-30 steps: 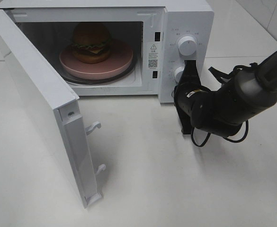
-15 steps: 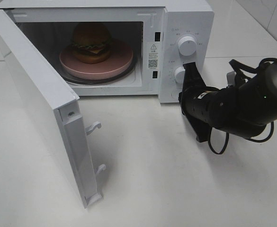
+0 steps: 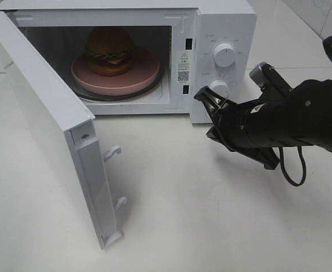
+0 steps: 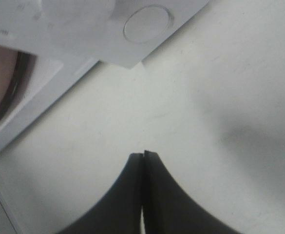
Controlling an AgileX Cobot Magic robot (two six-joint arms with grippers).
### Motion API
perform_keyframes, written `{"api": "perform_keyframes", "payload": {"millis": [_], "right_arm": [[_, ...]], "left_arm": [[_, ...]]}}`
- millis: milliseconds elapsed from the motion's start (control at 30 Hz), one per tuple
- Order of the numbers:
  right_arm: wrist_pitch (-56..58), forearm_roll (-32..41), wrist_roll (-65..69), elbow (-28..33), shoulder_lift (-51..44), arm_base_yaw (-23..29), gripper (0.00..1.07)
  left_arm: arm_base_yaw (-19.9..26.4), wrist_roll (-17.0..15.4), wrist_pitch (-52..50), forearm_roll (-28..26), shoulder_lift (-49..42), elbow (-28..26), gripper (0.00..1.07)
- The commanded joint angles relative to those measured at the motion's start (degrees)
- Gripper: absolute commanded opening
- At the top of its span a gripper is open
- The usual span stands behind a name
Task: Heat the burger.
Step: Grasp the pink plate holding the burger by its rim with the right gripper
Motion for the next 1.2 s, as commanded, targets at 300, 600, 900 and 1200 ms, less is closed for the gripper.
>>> {"api": "perform_keyframes", "payload": {"millis": [300,600,900,1200], "right_arm": [[21.3,-7.1,-17.4,0.3,-6.4,-0.4,0.02],[36.2,-25.4,-17.4,-2.3,-11.8,-0.4,0.03],[50.3,-36.6,-21.5,-7.6,-16.0,-0.4,0.06],[59.4,-39.2,-40.2,-11.4,-16.0,-0.4,0.07]], "left_arm": [[0.0,-0.1,-0.9,-0.1,-0.2,0.1,1.00],[0.0,0.0,-0.9,-0.1,-0.2,0.1,1.00],[0.0,0.0,-0.9,-0.1,-0.2,0.1,1.00],[0.0,0.0,-0.9,-0.1,-0.2,0.1,1.00]]}}
